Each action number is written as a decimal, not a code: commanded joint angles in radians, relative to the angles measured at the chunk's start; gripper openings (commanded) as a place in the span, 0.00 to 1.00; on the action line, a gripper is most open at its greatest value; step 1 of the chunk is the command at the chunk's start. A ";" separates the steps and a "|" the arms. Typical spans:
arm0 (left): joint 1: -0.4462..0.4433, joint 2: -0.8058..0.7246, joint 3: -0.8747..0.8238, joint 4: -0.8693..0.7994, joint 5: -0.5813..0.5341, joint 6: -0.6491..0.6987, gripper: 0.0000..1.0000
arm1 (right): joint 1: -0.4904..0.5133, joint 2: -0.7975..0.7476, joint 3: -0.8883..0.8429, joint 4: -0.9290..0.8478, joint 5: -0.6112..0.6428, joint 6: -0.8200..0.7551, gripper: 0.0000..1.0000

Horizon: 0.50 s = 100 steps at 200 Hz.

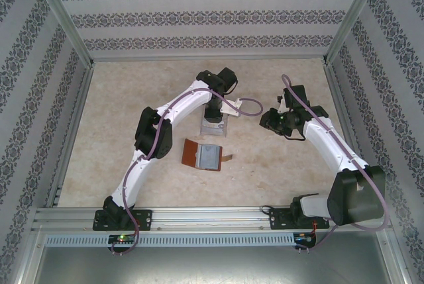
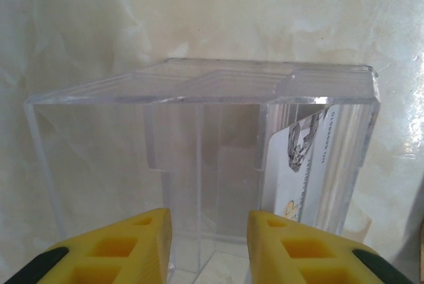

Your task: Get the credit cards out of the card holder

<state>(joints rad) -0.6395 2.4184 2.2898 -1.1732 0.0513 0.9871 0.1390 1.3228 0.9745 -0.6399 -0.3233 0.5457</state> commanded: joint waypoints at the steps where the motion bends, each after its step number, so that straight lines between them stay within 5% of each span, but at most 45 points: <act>1: 0.010 -0.007 -0.011 -0.025 0.020 0.005 0.36 | -0.012 0.003 0.002 -0.003 -0.010 -0.009 0.32; 100: 0.010 -0.002 -0.013 -0.044 0.036 -0.002 0.43 | -0.010 -0.008 0.006 -0.007 -0.010 -0.009 0.32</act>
<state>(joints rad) -0.6395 2.4187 2.2879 -1.1736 0.0696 0.9871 0.1390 1.3231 0.9745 -0.6399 -0.3233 0.5457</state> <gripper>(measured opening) 0.426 0.324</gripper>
